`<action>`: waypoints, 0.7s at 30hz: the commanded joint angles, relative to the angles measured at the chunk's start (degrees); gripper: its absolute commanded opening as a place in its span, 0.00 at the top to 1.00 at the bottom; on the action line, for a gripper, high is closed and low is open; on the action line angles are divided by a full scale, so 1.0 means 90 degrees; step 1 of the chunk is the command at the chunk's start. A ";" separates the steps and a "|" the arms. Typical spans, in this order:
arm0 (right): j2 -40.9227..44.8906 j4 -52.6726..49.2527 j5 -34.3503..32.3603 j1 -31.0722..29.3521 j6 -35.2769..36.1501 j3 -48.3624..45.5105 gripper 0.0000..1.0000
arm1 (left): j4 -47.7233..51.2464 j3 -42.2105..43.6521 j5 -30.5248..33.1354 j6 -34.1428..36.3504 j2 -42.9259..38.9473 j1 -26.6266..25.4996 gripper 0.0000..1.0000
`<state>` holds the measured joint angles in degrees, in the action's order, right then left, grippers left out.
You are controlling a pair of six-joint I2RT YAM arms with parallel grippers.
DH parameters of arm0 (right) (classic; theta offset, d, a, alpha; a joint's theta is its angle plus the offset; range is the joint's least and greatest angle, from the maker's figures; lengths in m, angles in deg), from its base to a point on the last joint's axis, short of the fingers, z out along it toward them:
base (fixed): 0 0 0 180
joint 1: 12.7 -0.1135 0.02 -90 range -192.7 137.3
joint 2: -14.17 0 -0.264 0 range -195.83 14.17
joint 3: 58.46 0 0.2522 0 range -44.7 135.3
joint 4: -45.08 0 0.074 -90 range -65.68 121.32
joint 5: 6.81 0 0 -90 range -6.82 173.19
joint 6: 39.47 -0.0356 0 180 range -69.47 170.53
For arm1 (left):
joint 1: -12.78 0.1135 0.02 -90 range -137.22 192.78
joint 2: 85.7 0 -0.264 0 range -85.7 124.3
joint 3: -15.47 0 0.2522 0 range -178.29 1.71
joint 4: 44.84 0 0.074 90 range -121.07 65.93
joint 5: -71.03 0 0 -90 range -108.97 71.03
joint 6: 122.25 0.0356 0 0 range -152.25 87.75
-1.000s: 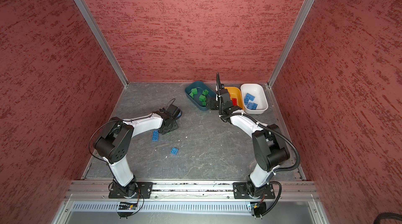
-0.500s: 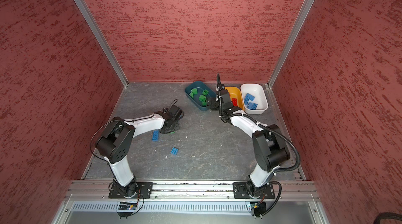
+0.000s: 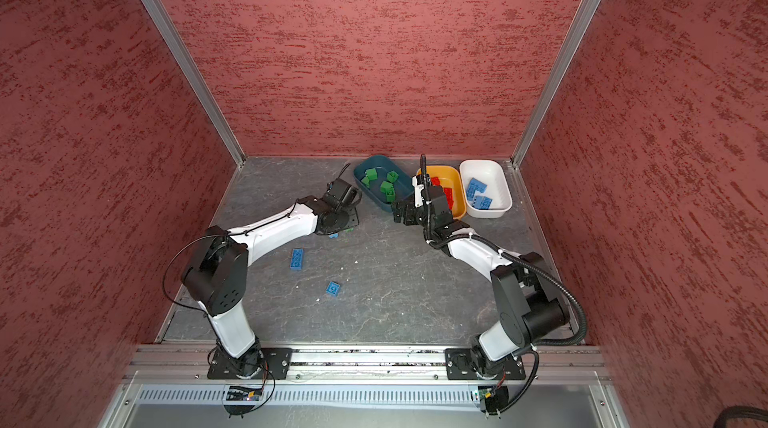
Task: Sort the legos into containers by color
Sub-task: 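Carry the green brick into the teal tub with the left gripper and release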
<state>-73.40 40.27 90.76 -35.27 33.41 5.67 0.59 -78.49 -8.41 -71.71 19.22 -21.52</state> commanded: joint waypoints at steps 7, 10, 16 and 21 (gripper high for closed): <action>0.0443 0.0325 -0.0486 0.0006 -0.0219 -0.0381 0.02 | -0.1153 -0.1635 -0.0532 0.0678 0.1298 0.0041 0.77; 0.0707 0.0237 -0.0856 -0.0008 -0.0389 -0.0413 0.01 | -0.1328 -0.2278 -0.0791 0.0614 0.1803 0.0132 0.76; 0.1032 0.0420 -0.1693 0.0004 -0.0606 -0.0723 0.01 | -0.1101 -0.3752 -0.0674 0.0527 0.2968 0.0271 0.74; 0.1243 0.0210 -0.1900 -0.0002 -0.0699 -0.0811 0.01 | -0.0464 -0.5254 -0.0638 0.0268 0.4027 0.0516 0.73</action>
<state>-64.00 41.73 77.25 -35.27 28.42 -0.93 -7.46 -120.90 -14.61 -68.02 52.14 -18.22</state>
